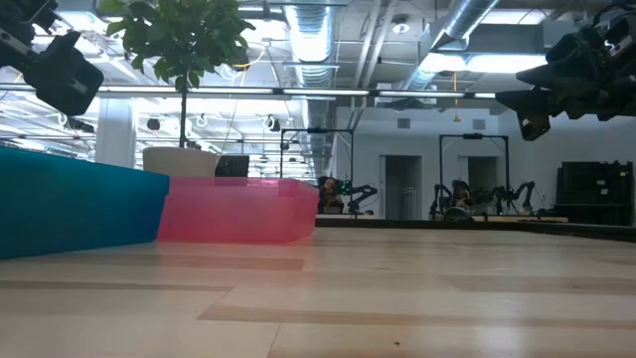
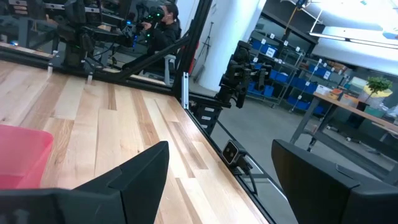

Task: Pick and place medicine bottles into bin by pill shape (circle, oval)
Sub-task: Return to Home Position

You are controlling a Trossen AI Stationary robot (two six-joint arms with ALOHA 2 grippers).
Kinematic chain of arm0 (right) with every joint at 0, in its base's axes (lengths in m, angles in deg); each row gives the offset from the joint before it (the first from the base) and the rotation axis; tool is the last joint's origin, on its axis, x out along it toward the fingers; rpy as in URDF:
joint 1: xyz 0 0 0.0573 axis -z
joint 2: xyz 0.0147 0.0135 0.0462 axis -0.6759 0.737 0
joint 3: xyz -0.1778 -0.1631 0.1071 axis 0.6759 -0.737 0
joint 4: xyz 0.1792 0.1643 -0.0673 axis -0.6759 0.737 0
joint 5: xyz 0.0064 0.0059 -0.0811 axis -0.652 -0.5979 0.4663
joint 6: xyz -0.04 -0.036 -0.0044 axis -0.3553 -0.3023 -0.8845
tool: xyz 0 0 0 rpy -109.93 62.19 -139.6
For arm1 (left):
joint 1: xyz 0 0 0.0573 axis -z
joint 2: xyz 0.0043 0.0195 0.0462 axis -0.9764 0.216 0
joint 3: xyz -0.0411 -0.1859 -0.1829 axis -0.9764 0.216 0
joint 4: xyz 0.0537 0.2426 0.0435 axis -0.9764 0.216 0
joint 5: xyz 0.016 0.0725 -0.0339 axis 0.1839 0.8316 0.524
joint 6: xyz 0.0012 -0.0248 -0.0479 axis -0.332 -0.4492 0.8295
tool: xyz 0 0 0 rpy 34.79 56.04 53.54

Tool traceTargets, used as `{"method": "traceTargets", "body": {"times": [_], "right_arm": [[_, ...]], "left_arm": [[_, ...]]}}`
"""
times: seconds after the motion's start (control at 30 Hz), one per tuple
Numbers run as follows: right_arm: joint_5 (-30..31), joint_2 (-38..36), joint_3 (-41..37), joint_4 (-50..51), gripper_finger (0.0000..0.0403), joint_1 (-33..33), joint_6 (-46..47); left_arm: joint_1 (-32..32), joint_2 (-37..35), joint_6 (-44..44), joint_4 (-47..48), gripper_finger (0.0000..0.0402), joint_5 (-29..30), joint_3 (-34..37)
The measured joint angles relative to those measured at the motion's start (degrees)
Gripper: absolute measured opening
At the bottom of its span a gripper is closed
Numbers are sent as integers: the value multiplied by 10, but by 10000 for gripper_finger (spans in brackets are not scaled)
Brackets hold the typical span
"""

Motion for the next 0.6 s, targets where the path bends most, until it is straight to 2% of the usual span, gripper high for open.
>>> {"method": "traceTargets", "body": {"times": [0.6], "right_arm": [[0,0,0,0,206,0,0]], "left_arm": [[0,0,0,0,277,0,0]]}}
